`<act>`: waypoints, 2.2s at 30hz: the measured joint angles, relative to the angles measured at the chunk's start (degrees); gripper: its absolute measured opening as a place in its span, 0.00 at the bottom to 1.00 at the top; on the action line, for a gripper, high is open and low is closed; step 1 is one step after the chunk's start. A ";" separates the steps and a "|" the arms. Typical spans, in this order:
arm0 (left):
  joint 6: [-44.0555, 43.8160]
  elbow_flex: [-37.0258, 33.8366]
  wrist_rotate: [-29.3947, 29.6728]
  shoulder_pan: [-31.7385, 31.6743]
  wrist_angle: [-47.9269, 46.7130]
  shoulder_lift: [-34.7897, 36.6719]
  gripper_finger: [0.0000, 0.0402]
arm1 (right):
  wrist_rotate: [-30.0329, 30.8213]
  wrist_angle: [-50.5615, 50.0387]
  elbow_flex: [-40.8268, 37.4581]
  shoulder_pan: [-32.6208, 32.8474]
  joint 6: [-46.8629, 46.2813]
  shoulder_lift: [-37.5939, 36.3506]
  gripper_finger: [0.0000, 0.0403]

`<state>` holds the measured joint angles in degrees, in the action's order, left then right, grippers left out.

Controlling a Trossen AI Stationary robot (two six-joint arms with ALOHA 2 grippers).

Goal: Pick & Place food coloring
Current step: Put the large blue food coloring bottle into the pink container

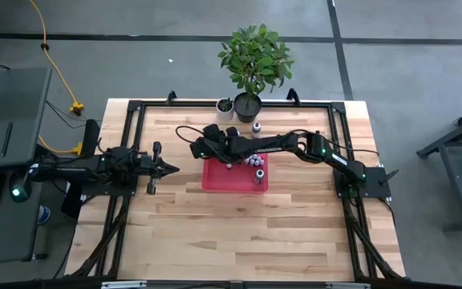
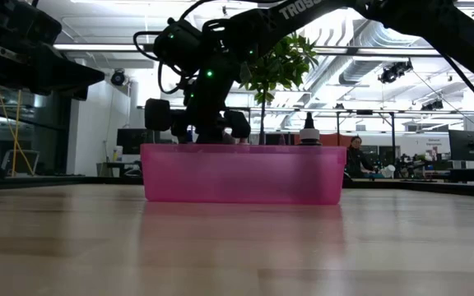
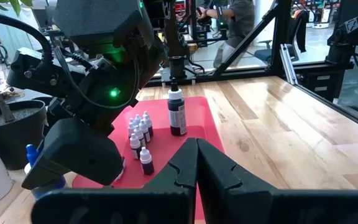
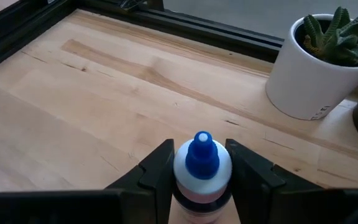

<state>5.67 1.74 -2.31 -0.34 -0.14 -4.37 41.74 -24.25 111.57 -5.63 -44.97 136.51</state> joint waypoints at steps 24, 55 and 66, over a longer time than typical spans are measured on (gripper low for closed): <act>0.00 0.00 0.00 0.00 0.02 0.01 0.00 | 2.73 -1.54 0.17 -0.11 0.52 -3.86 0.30; 0.02 0.00 -0.02 -0.02 0.02 -0.02 0.00 | -3.88 -5.83 0.13 9.60 5.24 -15.02 0.30; 0.02 0.00 -0.02 -0.01 0.03 -0.02 0.00 | -4.73 -17.68 0.08 11.41 -2.74 -15.02 0.30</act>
<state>5.69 1.74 -2.33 -0.34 -0.11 -4.38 37.00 -41.93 111.65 5.78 -47.71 121.49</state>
